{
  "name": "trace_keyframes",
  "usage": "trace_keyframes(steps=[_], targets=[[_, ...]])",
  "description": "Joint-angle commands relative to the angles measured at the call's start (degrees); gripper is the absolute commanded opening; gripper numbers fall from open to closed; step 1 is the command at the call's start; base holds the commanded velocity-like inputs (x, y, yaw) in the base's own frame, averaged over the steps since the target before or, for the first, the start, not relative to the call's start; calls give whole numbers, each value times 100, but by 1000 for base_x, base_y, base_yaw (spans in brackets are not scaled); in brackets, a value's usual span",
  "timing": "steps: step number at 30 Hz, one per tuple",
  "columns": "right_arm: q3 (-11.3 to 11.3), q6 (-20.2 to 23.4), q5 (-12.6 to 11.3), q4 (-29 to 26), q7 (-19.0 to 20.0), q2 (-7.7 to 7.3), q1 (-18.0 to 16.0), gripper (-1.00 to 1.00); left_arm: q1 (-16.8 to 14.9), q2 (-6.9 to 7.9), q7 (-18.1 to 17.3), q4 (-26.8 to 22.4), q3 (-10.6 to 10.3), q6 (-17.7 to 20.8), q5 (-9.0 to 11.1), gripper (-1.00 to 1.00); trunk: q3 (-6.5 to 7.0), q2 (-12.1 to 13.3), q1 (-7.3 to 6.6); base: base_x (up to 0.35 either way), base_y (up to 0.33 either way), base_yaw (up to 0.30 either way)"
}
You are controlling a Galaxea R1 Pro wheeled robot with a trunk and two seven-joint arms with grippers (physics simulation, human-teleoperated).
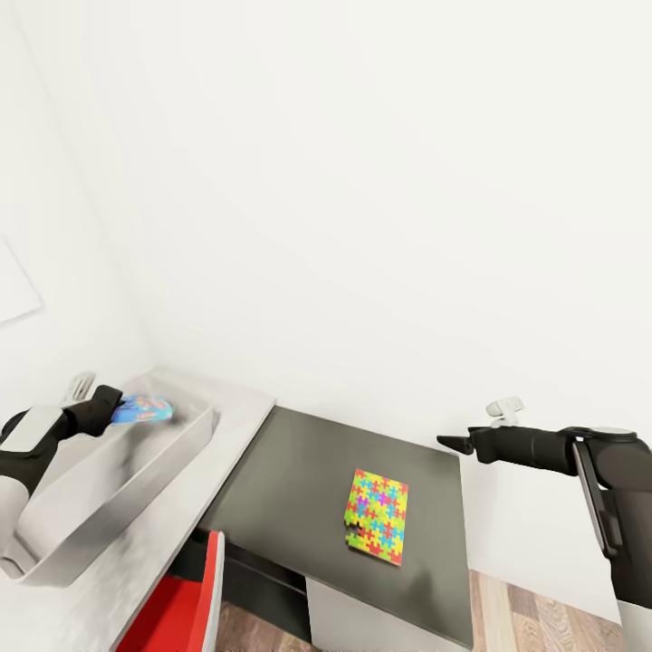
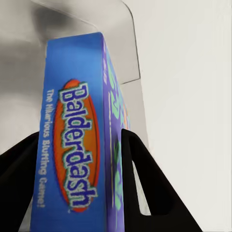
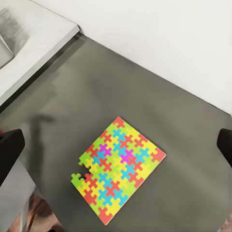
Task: Put all the toys in the child's room - the three board games (two on the bed and one on the table), the two jigsaw puzzles on the table, and the tennis ball on the table - inside the toy box on the table in the child's room.
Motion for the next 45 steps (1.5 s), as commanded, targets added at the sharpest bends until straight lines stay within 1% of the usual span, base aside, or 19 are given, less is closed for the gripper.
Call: trace_keyframes(steps=[1, 2, 3, 13, 14, 16, 21, 33, 45], targets=[[0, 34, 55, -5, 57, 0, -6, 100, -3, -1, -6, -8, 16, 25, 44, -100, -22, -13, 3, 0, 0, 0], [11, 34, 55, -5, 56, 0, 1, 100, -6, -7, -149, -4, 14, 19, 42, -100, -31, -13, 3, 0, 0, 0], [12, 34, 55, -5, 55, 2, 3, 100, -10, -11, -184, -3, 14, 17, 41, -100, -41, -13, 3, 0, 0, 0], [16, 34, 54, -5, 59, 1, 8, 100, -52, -6, -246, -1, 6, 28, 39, -100, -132, -13, 3, 0, 0, 0], [16, 34, 54, -5, 58, 1, 8, 100, -54, 2, -247, -1, 13, 38, -76, -100, -141, -13, 3, 0, 0, 0], [16, 34, 55, -5, 57, 0, 8, 100, -55, 0, -249, -1, 18, 48, -178, -100, -159, -13, 3, 0, 0, 0], [16, 34, 55, -5, 56, 0, 8, 100, -56, 5, -254, -1, 22, 67, -235, -100, -205, -13, 3, 0, 0, 0], [-12, 34, 55, -5, 59, -2, 1, 100, -62, -76, -256, 11, 6, 23, -258, -100, -314, -13, 3, 0, 0, 0], [-19, 34, 55, -5, 59, -8, -1, 100, -65, -81, -256, 21, 5, 17, -258, -100, -423, -13, 3, 0, 0, 0]])
